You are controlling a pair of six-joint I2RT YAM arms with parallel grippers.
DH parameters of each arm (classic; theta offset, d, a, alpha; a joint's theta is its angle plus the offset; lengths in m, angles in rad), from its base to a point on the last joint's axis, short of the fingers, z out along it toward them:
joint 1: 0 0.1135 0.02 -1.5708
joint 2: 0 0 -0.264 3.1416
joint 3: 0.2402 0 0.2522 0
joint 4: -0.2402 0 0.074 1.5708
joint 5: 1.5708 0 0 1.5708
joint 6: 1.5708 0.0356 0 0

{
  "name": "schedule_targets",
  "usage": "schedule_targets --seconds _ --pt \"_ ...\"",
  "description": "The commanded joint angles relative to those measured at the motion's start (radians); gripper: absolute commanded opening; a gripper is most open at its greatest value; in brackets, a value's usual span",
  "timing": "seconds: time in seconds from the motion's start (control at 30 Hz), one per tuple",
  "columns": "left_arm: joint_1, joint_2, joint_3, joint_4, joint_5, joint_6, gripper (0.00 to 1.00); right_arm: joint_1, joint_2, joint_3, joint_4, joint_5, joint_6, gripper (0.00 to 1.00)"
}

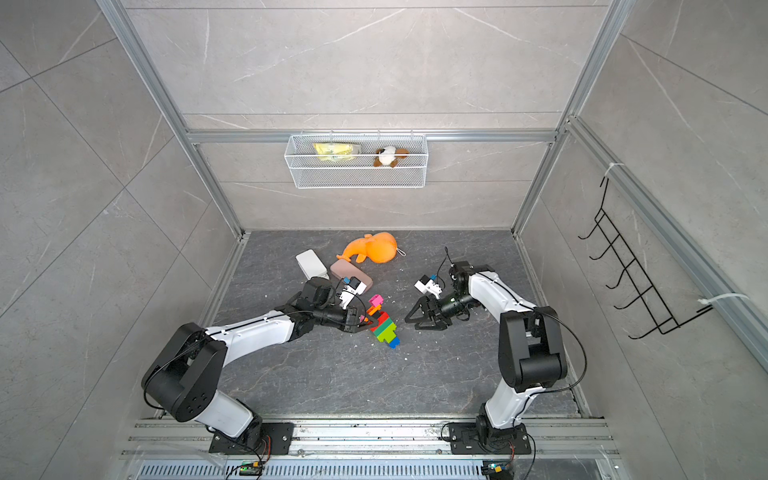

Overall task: Assemble a carrot with lego
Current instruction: Adjust the lego brick at the center of the board.

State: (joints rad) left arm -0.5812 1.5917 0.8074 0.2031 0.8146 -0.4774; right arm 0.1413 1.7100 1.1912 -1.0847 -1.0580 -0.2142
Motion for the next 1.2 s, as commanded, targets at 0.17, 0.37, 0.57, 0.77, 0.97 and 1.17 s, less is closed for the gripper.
schedule_targets --seconds 0.17,0.37,0.57,0.77,0.97,1.17 --pt "0.017 0.108 -0.017 0.151 0.063 -0.185 0.32 -0.002 -0.012 0.009 -0.023 0.01 -0.017 0.7" --pt "0.036 0.193 -0.028 0.257 0.115 -0.283 0.34 -0.003 -0.012 0.004 -0.023 0.016 -0.017 0.7" --pt "0.062 0.266 -0.01 0.274 0.145 -0.336 0.38 -0.003 -0.008 0.004 -0.023 0.021 -0.017 0.7" --pt "0.076 0.333 0.03 0.237 0.177 -0.367 0.45 -0.002 -0.004 -0.002 -0.017 0.025 -0.017 0.7" --pt "0.091 0.354 0.039 0.197 0.175 -0.36 0.56 -0.002 -0.006 -0.002 -0.018 0.034 -0.016 0.7" --pt "0.116 0.327 0.041 0.074 0.146 -0.286 0.72 -0.002 -0.006 -0.004 -0.017 0.037 -0.015 0.7"
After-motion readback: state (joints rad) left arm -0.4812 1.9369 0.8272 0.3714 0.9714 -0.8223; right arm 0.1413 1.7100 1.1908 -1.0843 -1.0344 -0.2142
